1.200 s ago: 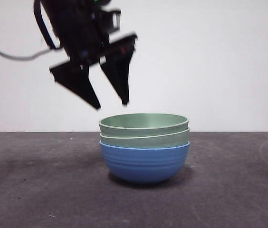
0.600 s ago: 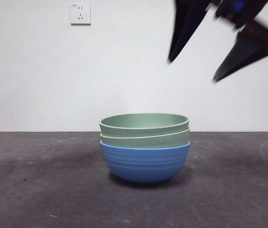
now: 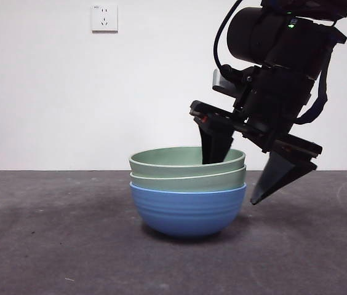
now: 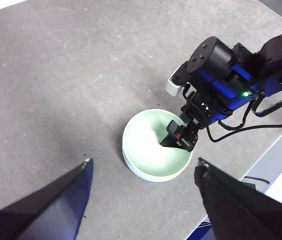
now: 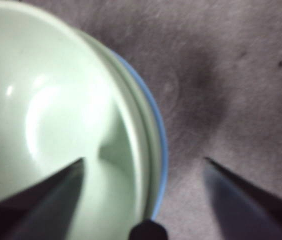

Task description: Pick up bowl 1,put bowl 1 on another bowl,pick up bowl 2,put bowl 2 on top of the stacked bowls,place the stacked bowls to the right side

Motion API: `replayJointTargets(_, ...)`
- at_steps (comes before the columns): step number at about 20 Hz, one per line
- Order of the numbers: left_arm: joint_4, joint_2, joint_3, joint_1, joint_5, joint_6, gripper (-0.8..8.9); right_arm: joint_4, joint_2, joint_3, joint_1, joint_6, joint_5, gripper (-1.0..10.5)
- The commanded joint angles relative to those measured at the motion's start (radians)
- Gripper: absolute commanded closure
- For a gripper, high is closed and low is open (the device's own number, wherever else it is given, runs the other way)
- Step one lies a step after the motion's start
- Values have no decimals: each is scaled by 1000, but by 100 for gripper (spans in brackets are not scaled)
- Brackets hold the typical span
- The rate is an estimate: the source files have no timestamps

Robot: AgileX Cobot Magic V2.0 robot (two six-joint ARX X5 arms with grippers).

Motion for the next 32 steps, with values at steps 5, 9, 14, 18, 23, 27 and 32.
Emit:
replayJointTargets(5,-11,-2,-1,-5,0,12,468,0,11,-3,0,10,-1,959)
replayJointTargets(9,-11,-2,-1,-5,-1,12,468,3,11,-3,0,9,-1,959)
replayJointTargets(14,-11,-2,-1,-5,-1,12,468,9,-37,-3,-8,-2,0,959)
replayJointTargets(18,-11,-2,-1,-5,-1,13,468,25,-89,-2,-85,-14,3,959)
replayJointTargets(23,-11,-2,-1,-5,0,12,468,33,-91,-2,-275,-56,3,959)
replayJointTargets(27,-11,-1,-1,-5,0,12,468,59,-87,-2,-411,-67,1,959)
replayJointTargets(32,-10,-1,-1,-5,1,9,468,77,-61,-2,-509,-81,-2,959)
